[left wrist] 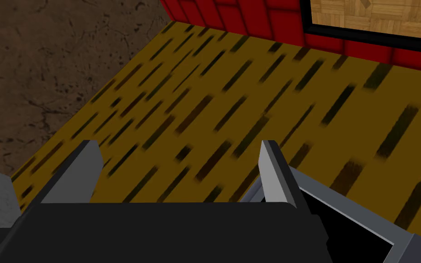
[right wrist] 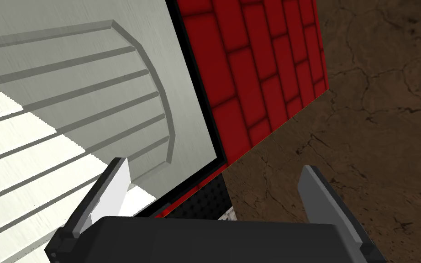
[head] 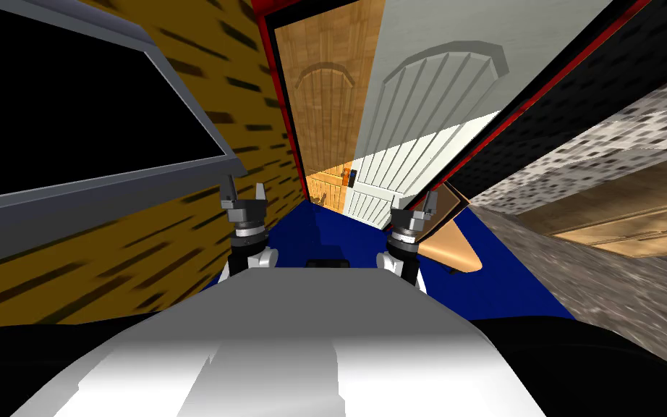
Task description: Pull the door open
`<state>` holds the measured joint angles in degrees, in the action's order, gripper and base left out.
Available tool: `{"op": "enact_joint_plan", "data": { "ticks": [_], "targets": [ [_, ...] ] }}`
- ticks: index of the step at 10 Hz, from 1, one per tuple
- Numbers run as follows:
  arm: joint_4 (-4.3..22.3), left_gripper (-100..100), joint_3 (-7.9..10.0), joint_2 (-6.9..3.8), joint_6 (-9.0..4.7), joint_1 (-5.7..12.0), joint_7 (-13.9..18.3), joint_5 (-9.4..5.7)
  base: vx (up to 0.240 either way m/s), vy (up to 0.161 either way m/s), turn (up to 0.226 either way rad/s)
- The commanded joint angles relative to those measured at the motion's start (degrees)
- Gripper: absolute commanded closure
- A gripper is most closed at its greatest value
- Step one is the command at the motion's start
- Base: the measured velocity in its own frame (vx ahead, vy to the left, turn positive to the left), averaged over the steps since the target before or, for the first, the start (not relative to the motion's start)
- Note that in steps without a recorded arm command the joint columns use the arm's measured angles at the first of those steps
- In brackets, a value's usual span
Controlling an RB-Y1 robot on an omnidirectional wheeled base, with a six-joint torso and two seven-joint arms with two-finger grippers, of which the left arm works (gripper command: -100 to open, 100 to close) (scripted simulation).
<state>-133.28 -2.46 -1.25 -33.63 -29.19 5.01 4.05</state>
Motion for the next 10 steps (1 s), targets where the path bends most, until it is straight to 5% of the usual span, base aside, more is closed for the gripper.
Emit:
{"op": "enact_joint_plan", "data": {
  "ticks": [1, 10],
  "targets": [
    [2.2, -100, -0.08, -0.47, 0.37, 1.18, 0.2, -0.06, 0.055, 0.085, -0.070],
    [12.1, -100, -0.48, -2.16, 2.10, 6.65, 1.1, -0.36, 0.100, -0.031, -0.040]
  ]
}}
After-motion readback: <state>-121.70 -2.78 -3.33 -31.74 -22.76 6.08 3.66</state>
